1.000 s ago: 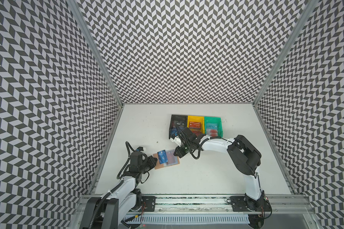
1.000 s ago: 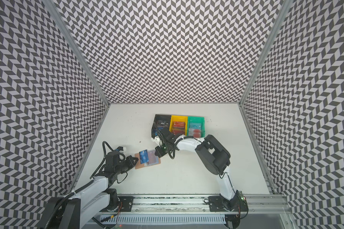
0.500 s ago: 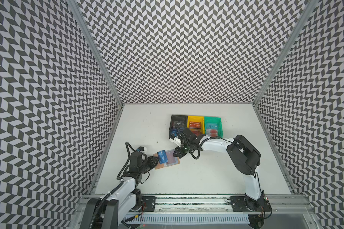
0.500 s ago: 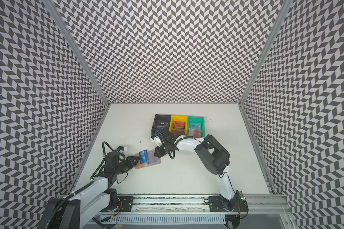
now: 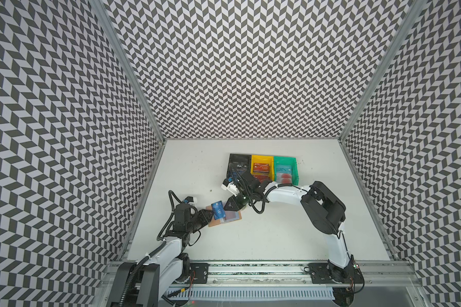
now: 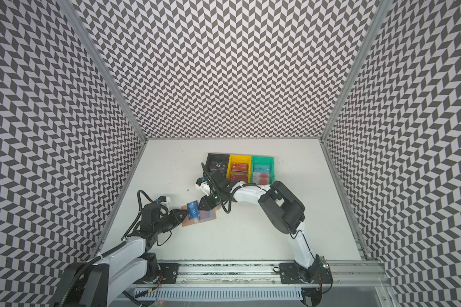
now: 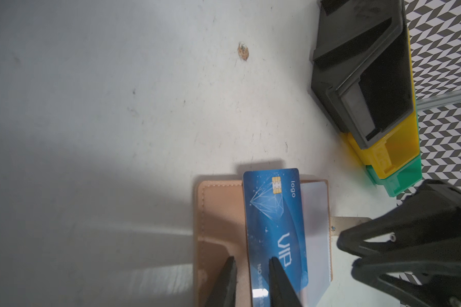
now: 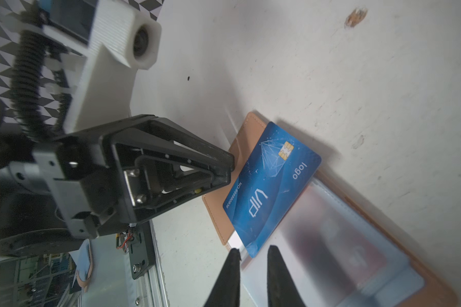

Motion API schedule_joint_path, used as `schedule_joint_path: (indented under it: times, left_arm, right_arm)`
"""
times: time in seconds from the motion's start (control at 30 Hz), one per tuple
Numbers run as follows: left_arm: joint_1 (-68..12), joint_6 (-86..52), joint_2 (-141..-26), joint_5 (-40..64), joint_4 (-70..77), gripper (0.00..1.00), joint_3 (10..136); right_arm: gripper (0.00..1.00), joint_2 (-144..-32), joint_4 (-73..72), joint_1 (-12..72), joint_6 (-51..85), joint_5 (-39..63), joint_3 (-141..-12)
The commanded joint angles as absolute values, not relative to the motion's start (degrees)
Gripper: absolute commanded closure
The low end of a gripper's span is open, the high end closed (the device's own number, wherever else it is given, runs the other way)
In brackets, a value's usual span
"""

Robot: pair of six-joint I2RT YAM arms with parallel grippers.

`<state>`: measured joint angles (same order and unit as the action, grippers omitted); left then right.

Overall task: Take the credit cards out of the card holder
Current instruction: Pick up the credit card from the card holder.

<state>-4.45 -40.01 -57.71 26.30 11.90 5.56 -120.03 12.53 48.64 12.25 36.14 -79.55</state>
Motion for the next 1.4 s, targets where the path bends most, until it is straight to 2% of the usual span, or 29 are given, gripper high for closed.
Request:
schedule_joint_path:
  times: [0.0, 0.17, 0.63, 0.97, 1.2, 1.37]
  left_arm:
    - [-4.2, -40.4, -58.2, 26.9, 12.7, 0.75, 4.5]
    - [-4.2, -40.4, -58.3, 27.1, 13.1, 0.75, 4.3]
    - [-4.2, -41.0, -60.9, 28.4, 16.5, 0.74, 3.6]
    - [-4.1, -40.5, -61.2, 28.8, 16.5, 0.74, 3.7]
    - [-4.2, -40.4, -61.1, 29.0, 16.4, 0.74, 3.8]
    - [-4.2, -40.4, -60.2, 29.0, 15.4, 0.71, 4.0]
  right_arm:
    - [0.74, -122.4, 10.2, 49.0, 12.8, 37.0, -80.7]
    - [0.68, -123.5, 10.1, 49.1, 12.9, 36.8, -80.8]
    - [0.69, -127.1, 8.6, 49.9, 14.1, 39.8, -82.0]
    - [0.77, -127.4, 7.1, 49.8, 15.2, 41.2, -81.8]
    - [0.91, -127.5, 7.0, 49.7, 15.4, 41.3, -81.9]
    - [0.97, -126.4, 4.9, 49.1, 16.2, 43.5, -80.5]
